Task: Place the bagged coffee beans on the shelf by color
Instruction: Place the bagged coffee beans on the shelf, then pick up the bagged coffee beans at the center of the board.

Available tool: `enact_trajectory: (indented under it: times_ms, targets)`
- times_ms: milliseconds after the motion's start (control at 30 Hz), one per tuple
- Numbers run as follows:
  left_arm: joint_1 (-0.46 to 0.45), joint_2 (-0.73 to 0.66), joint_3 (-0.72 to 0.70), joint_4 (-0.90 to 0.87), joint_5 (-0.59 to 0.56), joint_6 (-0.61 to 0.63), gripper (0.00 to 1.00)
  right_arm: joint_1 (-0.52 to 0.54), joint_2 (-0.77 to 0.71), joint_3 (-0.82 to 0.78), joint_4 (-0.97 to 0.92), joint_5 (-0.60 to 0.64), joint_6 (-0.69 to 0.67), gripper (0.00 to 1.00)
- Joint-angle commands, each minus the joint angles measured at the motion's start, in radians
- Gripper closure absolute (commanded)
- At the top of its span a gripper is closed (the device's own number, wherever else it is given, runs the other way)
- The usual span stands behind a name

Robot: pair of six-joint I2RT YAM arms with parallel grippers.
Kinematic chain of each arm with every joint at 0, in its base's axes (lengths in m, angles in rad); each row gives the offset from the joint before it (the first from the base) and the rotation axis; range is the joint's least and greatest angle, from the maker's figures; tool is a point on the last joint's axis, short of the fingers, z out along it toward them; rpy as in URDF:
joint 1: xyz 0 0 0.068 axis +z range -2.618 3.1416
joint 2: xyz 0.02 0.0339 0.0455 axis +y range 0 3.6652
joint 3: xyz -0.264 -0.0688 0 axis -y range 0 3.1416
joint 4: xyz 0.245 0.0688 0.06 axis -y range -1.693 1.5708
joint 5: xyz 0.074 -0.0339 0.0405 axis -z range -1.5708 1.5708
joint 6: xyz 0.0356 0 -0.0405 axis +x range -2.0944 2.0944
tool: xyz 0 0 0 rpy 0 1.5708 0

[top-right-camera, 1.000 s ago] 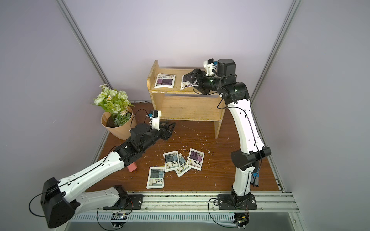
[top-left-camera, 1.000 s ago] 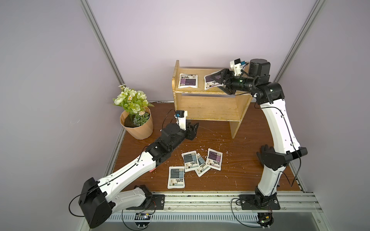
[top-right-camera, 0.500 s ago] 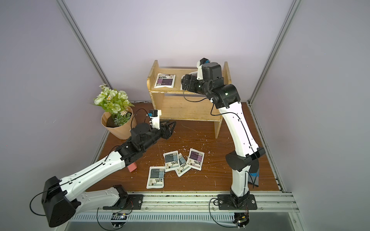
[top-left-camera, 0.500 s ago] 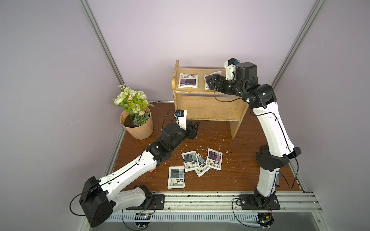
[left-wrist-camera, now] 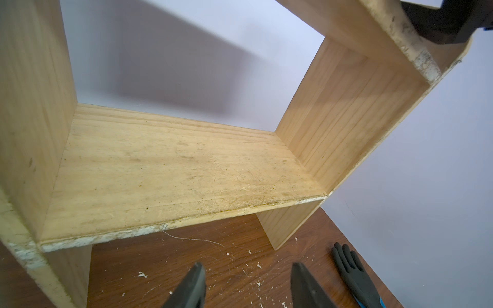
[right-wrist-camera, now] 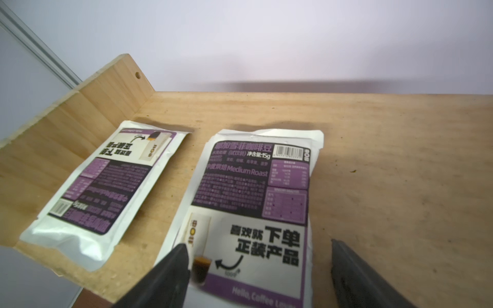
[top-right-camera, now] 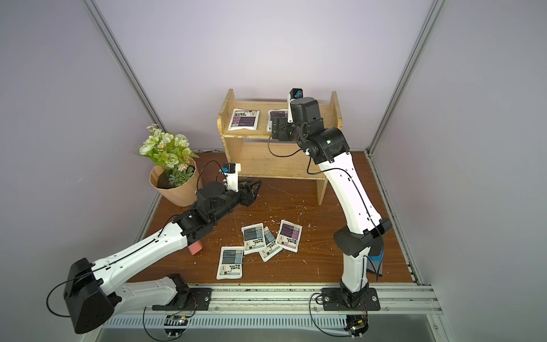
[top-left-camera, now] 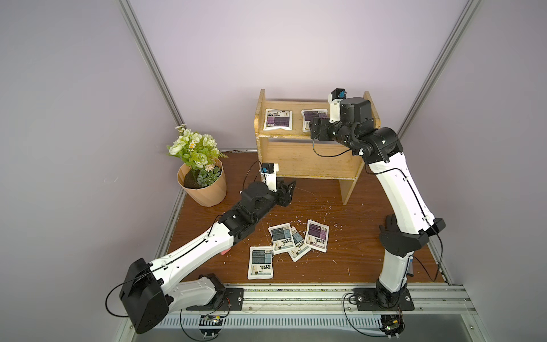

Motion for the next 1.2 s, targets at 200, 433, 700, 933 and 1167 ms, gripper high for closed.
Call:
enact_trajectory:
  times_ms: [200,433,700,933,1167]
  targets:
    - [-0.008,0.031,0.016,-0.085,0.062,0.084,0.46,-0.007,-0.414,-0.407,0.141,-0.109,-0.084,0.13]
    - [-0.034,0.094,-0.033,-0.15,0.183,0.118,0.45,-0.008,-0.747,-0.898,0.151,-0.2,-0.021,0.15]
    - [-0.131,0.344,0.036,-0.217,0.358,0.158,0.42,-0.011,-0.92,-1.463,0.324,-0.501,0.191,0.19]
    - [-0.128,0.472,0.084,-0.296,0.436,0.203,0.38,-0.03,-0.954,-1.795,0.493,-0.619,0.255,0.26]
    - [-0.065,0.515,0.05,-0.235,0.554,0.152,0.36,-0.087,-0.951,-1.956,0.577,-0.685,0.264,0.28]
